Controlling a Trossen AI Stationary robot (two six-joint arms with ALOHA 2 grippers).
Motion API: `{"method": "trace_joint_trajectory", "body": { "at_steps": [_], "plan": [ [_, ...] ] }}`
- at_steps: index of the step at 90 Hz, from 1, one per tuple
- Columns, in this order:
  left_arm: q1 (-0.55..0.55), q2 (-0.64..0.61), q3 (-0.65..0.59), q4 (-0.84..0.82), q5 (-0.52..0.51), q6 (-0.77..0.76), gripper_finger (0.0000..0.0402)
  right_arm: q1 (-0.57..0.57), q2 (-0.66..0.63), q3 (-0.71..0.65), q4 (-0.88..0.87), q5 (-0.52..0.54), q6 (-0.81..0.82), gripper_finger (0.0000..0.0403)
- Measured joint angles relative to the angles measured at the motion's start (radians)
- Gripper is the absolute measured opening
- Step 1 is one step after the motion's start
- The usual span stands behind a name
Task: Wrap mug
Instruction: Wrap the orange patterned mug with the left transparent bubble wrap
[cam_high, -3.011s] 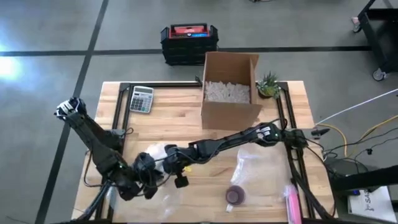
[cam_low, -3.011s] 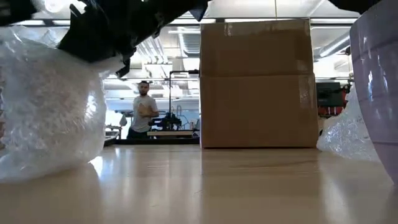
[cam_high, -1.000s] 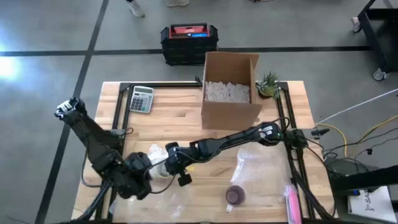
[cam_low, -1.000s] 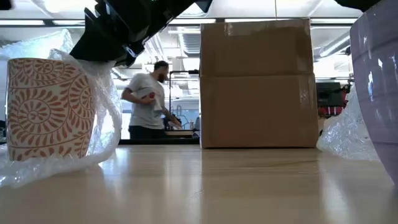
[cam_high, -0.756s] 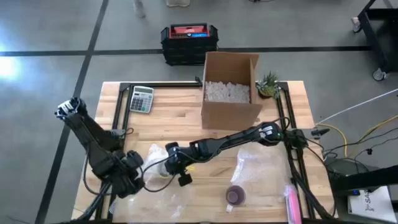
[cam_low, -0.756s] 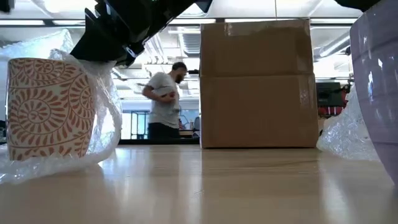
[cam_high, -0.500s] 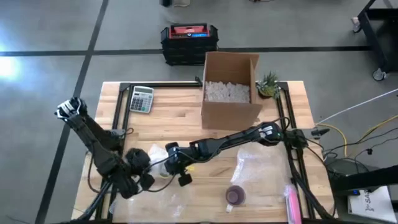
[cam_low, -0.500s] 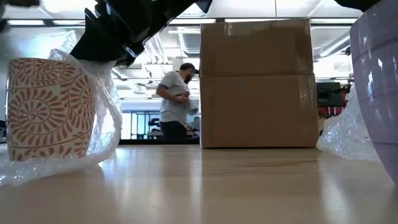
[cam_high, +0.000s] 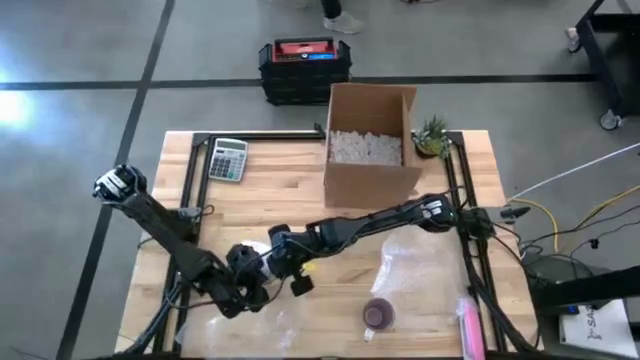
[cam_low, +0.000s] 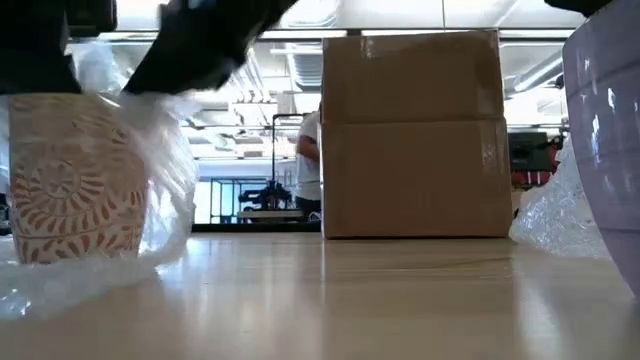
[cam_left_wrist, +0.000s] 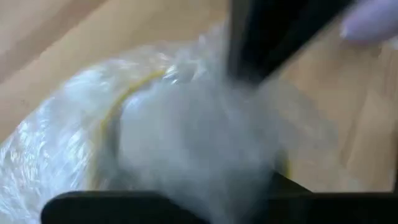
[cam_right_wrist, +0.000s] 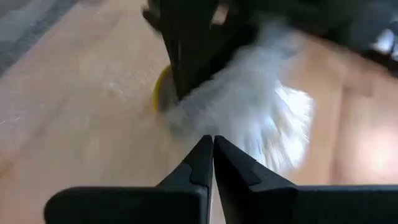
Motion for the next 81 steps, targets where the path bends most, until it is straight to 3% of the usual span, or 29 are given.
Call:
{"method": "trace_joint_trajectory", "body": {
  "at_steps": [23, 54, 63, 75, 81],
  "plan": [
    [0.0, -0.007, 0.002, 0.0, 0.006, 0.003, 0.0019, -0.012, 0.026, 0.042, 0.116, 0.0, 0.041, 0.0],
    [0.004, -0.086, 0.006, 0.019, 0.007, 0.026, 0.002, -0.004, 0.109, 0.029, 0.086, -0.002, 0.072, 0.0],
    [0.005, -0.128, 0.035, 0.023, 0.03, 0.054, 0.002, -0.004, 0.111, 0.029, 0.085, -0.003, 0.073, 0.0],
    [0.002, -0.178, 0.073, -0.011, 0.133, 0.073, 0.002, -0.004, 0.112, 0.029, 0.085, -0.003, 0.072, 0.0],
    [-0.001, -0.201, 0.094, -0.053, 0.129, 0.089, 0.002, -0.006, 0.112, 0.029, 0.086, -0.002, 0.069, 0.0]
  ]
}}
